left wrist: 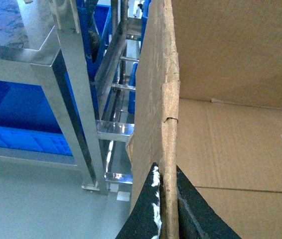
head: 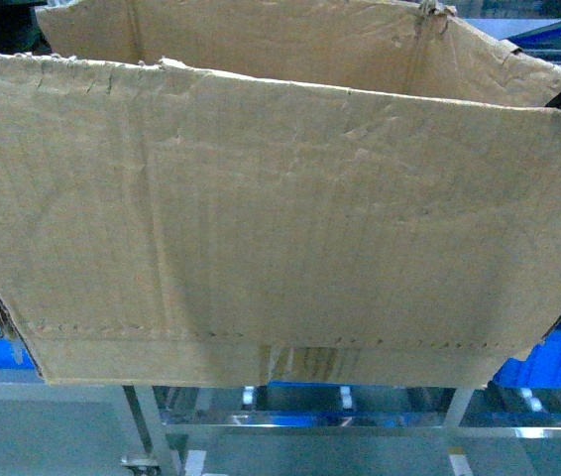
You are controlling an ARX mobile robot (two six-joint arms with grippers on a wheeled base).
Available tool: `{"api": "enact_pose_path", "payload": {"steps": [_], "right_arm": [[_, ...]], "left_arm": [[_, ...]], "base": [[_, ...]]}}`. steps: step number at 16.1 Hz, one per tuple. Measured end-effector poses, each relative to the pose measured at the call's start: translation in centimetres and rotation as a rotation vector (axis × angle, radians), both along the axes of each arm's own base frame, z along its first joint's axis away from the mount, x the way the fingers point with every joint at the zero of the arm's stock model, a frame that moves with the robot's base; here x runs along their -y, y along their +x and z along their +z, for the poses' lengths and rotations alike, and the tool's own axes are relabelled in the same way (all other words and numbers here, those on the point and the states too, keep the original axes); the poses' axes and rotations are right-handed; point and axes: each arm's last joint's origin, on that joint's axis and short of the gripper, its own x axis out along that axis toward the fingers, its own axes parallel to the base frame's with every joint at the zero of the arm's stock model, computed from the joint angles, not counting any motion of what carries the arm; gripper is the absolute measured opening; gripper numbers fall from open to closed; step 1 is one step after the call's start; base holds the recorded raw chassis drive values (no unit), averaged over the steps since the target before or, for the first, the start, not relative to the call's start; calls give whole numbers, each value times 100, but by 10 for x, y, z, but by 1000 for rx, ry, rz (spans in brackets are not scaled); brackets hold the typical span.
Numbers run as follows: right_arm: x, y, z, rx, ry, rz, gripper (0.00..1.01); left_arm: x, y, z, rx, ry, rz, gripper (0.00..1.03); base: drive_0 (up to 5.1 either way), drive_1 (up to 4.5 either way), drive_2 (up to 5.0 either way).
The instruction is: Sort boxes to right shelf from conveyor
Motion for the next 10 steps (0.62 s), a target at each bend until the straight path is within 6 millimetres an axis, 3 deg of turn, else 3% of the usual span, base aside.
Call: {"api": "enact_pose_path", "payload": {"steps": [10], "right_arm": [[0,0,0,0,0,0,2]], "left_arm": [[0,0,0,0,1,0,2]], "base": [[0,0,0]]}}
